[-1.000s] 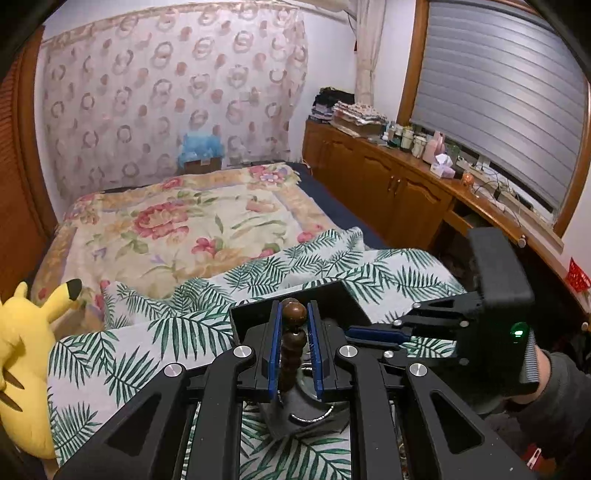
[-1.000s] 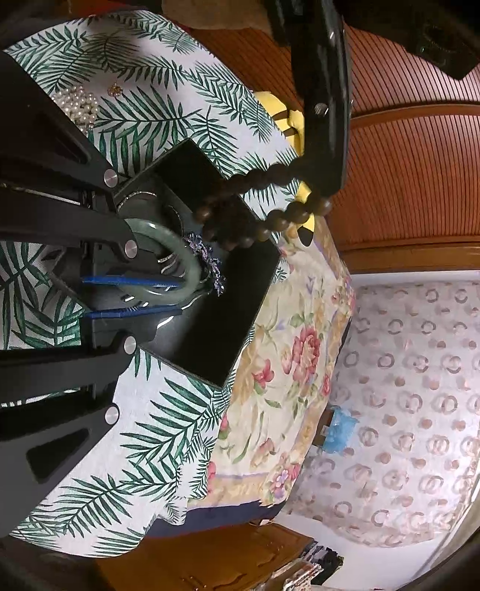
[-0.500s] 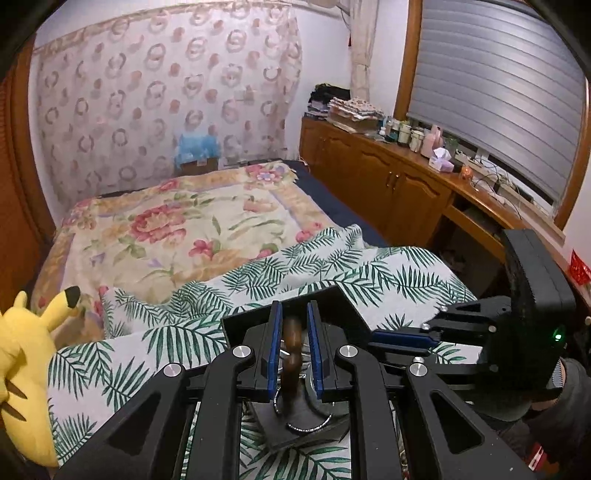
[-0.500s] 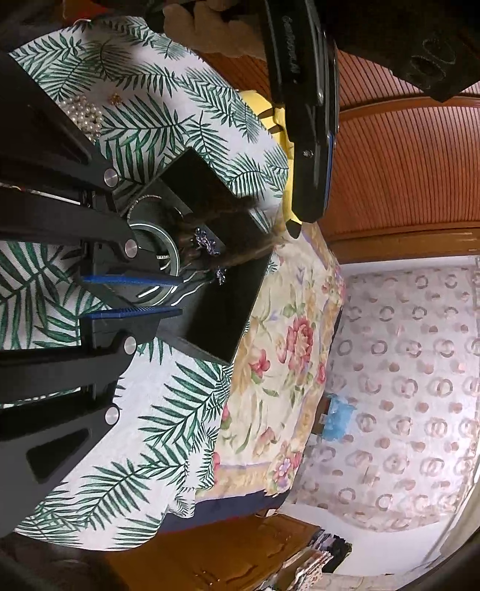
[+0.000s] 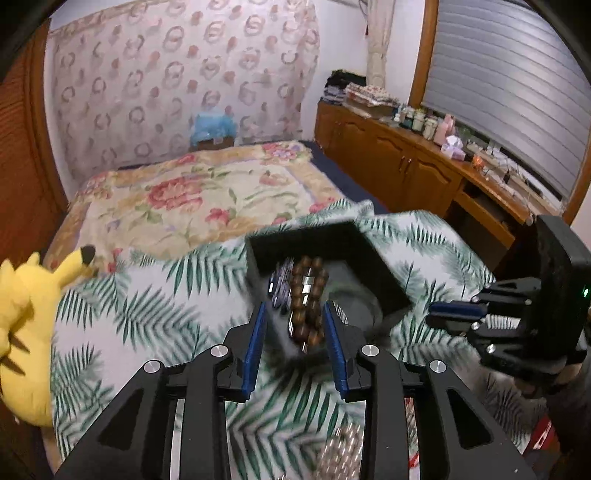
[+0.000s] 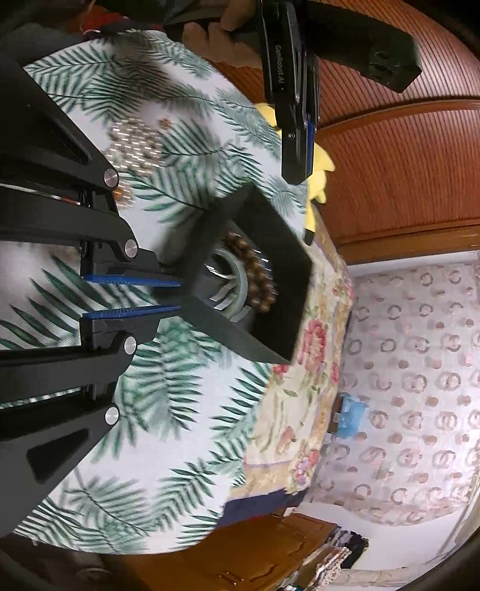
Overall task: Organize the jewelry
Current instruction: 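Release the bead bracelet in the box and withdraw the left gripper, then grasp the pearl strand with the left gripper, then lift the pearl strand with the left gripper and lower it into the box, then open the left gripper to drop the pearls and withdraw, then grasp the red cord bracelet with the right gripper, then carry the red bracelet into the box while the left gripper grasps the flower charm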
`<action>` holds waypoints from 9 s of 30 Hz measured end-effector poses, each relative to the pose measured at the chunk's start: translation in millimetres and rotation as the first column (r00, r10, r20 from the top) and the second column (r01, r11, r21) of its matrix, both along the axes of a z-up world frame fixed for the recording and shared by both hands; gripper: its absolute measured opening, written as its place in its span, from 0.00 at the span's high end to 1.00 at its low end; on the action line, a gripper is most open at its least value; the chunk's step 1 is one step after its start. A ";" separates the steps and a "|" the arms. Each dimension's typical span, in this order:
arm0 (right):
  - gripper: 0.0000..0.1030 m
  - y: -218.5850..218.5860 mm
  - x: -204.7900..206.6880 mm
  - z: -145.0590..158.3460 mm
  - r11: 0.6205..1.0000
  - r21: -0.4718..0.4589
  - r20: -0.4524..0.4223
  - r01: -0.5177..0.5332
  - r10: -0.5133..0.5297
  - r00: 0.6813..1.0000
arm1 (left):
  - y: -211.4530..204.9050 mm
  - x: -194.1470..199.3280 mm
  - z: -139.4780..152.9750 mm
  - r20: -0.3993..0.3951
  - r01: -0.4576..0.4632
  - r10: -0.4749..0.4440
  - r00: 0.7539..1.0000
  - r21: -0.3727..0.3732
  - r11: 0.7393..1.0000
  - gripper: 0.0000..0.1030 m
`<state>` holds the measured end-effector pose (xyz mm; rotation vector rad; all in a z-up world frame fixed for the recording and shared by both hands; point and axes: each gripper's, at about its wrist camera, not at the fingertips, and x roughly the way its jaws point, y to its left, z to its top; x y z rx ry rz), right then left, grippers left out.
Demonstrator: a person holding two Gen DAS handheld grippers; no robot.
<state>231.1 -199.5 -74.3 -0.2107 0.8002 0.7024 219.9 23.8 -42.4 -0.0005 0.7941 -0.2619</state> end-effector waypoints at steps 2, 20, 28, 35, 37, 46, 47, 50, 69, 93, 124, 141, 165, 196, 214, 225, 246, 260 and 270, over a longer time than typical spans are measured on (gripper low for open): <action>0.87 0.3 -7.1 -6.1 1.000 -0.008 -0.012 -0.004 0.004 1.000 | 2.2 -7.9 -10.6 -0.028 -0.006 0.006 1.000 0.002 1.000 0.71; 0.77 5.4 -38.0 -39.0 0.992 -0.116 -0.089 -0.044 0.033 0.995 | 24.7 -58.4 -61.7 -0.146 -0.054 0.055 0.988 0.007 0.999 0.70; 0.77 15.5 -36.9 -38.1 0.983 -0.177 -0.069 -0.039 0.027 0.997 | 16.8 -65.1 -63.6 -0.151 -0.030 0.028 0.988 -0.009 1.000 0.70; 0.92 13.4 -39.0 -37.8 0.980 -0.192 -0.067 -0.053 0.041 0.997 | 7.4 -65.6 -64.3 -0.151 -0.006 0.003 0.988 -0.016 1.000 0.70; 0.95 11.4 -37.8 -37.9 0.978 -0.201 -0.056 -0.048 0.037 0.998 | 5.2 -64.9 -64.3 -0.153 0.001 -0.003 0.988 -0.014 1.000 0.70; 0.95 -12.4 -24.5 -32.9 0.983 -0.171 -0.026 0.065 -0.071 0.997 | -1.1 -60.2 -72.7 -0.180 0.028 -0.023 0.983 0.024 0.999 0.70; 0.95 -14.0 -24.6 -30.6 0.984 -0.163 -0.021 0.067 -0.072 0.997 | -2.0 -60.5 -72.9 -0.181 0.031 -0.026 0.983 0.026 0.999 0.70; 0.95 -15.6 -24.7 -25.5 0.987 -0.144 -0.011 0.066 -0.069 0.998 | -5.9 -60.2 -72.7 -0.184 0.044 -0.033 0.982 0.055 0.998 0.70; 0.95 -11.1 -31.1 -8.0 0.995 -0.086 0.011 0.050 -0.050 0.999 | -12.1 -49.3 -74.2 -0.207 0.111 -0.088 0.974 0.100 0.989 0.94; 0.95 -5.1 -38.3 86.5 0.999 0.018 0.191 0.032 -0.034 0.981 | -10.7 -59.7 46.2 0.132 0.073 -0.067 0.989 -0.040 0.997 0.94; 0.95 5.6 -8.7 183.4 0.997 0.075 0.372 -0.008 -0.021 0.928 | -26.2 -28.1 157.4 0.366 0.096 -0.082 0.927 -0.021 0.995 0.93; 0.95 30.0 44.5 199.8 0.997 0.079 0.388 -0.013 -0.019 0.922 | -13.4 12.4 89.3 0.208 0.053 -0.046 0.977 -0.027 0.998 0.93; 0.95 49.9 94.0 67.6 0.999 0.033 0.118 0.013 -0.017 0.993 | -16.7 24.9 -5.3 -0.006 0.023 -0.023 1.000 -0.021 1.000 0.93; 0.70 28.8 31.4 36.7 0.999 0.045 0.094 0.013 -0.017 0.995 | 17.1 -32.1 -17.9 -0.023 -0.095 0.095 0.995 0.005 0.995 0.18; 0.75 28.6 -44.6 -30.6 0.994 -0.067 -0.037 -0.090 0.087 0.995 | 30.9 -117.0 -51.2 -0.032 -0.118 0.118 0.993 0.004 0.993 0.17; 0.89 41.8 -55.6 -39.3 0.986 -0.131 -0.035 -0.105 0.101 0.994 | 32.4 -143.9 -58.3 -0.018 -0.101 0.101 0.995 0.007 0.995 0.17; 0.94 14.3 -94.0 6.0 0.999 -0.001 0.097 -0.043 0.043 0.994 | 15.4 -116.3 -71.0 -0.042 -0.046 0.048 0.998 0.048 0.998 0.56; 0.94 14.1 -101.6 2.4 0.998 0.011 0.115 -0.055 0.053 0.992 | 9.6 -100.4 -80.5 -0.042 -0.050 0.055 0.998 0.118 0.992 0.86; 0.94 16.3 -81.0 18.4 0.999 -0.009 0.163 -0.038 0.039 0.986 | 11.7 -98.5 -58.0 0.028 -0.065 0.063 0.998 0.077 0.995 0.86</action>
